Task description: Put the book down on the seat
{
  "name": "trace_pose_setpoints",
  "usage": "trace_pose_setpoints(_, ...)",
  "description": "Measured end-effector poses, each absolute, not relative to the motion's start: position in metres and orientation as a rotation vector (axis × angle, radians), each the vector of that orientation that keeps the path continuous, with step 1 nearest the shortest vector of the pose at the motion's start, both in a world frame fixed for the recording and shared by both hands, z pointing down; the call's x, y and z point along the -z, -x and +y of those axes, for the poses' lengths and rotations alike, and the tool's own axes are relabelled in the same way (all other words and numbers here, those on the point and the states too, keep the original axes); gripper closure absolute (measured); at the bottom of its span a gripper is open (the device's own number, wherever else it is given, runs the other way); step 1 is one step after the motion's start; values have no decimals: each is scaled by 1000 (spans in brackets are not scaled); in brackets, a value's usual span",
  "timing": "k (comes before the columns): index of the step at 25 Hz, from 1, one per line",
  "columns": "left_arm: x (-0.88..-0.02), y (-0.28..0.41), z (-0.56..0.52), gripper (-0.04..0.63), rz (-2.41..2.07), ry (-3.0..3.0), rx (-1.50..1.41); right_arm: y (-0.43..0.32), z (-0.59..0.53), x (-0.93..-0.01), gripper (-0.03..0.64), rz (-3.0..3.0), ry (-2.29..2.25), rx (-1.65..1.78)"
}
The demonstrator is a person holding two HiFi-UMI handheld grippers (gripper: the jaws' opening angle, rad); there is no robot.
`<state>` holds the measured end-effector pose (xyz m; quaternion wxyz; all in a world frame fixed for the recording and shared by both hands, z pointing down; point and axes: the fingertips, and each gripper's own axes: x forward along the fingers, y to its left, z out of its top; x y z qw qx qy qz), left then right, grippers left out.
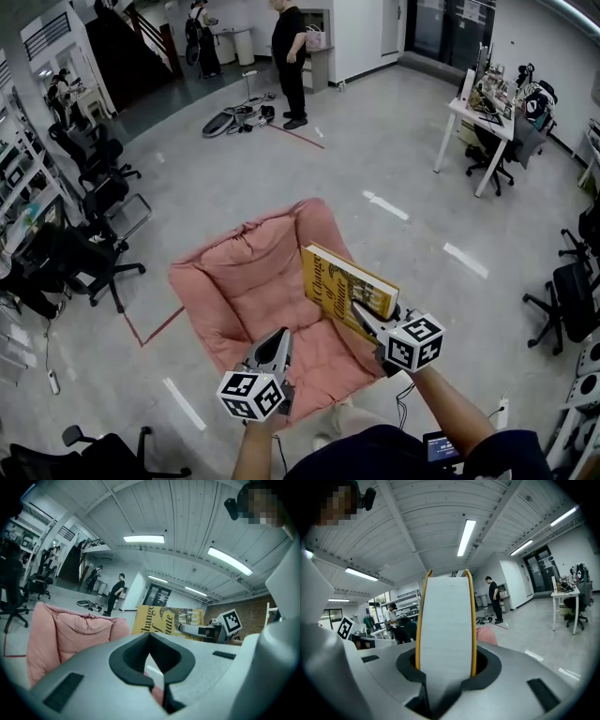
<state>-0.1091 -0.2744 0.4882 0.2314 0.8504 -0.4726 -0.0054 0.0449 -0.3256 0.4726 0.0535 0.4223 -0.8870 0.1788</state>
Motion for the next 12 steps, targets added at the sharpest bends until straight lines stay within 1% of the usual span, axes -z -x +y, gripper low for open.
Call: trace_pose_setpoints(12,-520,92,-298,591,-1251,-2295,-39,-54,-347,-512,466,-2621,-1261,-641)
